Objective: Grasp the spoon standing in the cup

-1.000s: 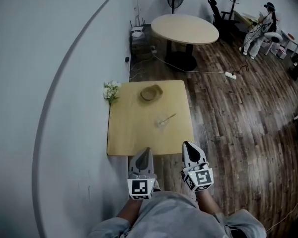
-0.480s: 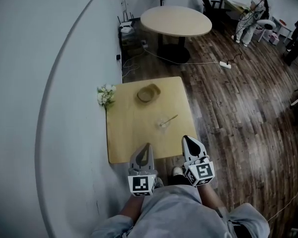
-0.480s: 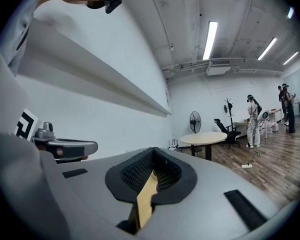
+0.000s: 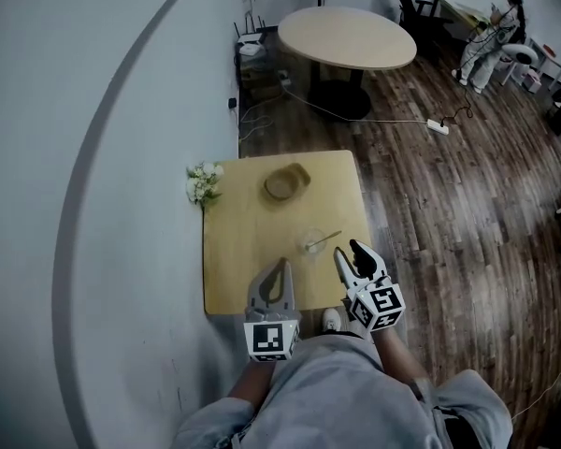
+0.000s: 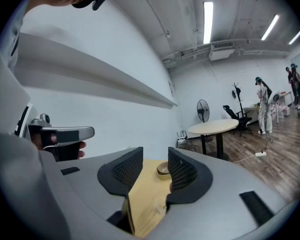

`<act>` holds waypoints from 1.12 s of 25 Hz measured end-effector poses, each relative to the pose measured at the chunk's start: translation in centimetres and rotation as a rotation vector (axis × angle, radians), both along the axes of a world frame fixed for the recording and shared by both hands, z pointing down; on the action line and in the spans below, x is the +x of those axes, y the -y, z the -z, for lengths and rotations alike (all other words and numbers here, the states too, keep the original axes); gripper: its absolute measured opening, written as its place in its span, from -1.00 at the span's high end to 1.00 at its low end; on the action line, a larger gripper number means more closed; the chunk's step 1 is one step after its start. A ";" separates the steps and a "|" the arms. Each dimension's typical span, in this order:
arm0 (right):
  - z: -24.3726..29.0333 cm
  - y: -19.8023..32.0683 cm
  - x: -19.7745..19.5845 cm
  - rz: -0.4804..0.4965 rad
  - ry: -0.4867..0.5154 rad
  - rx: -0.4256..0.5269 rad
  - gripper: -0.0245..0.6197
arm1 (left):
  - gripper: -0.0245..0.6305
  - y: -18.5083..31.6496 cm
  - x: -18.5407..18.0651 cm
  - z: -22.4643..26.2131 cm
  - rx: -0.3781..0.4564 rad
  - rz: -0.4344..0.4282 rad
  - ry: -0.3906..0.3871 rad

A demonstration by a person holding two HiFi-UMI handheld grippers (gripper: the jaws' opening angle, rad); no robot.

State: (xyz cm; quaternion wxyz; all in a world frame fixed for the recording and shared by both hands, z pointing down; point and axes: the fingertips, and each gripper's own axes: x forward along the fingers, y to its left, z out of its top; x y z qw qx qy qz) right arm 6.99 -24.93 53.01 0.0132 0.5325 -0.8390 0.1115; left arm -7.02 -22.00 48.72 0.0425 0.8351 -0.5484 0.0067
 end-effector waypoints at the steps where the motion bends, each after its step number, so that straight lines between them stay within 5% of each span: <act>1: -0.5 0.7 0.1 0.007 0.014 -0.020 0.53 | 0.92 0.4 0.1 0.2 0.005 0.006 -0.002; 13: -8.7 6.1 2.4 -0.056 -0.031 -0.190 0.53 | 0.92 3.4 -0.1 -0.6 -0.021 0.057 0.021; 28: -15.7 7.6 3.6 -0.106 0.047 -0.387 0.53 | 0.92 4.8 -0.9 -0.6 -0.047 0.110 0.050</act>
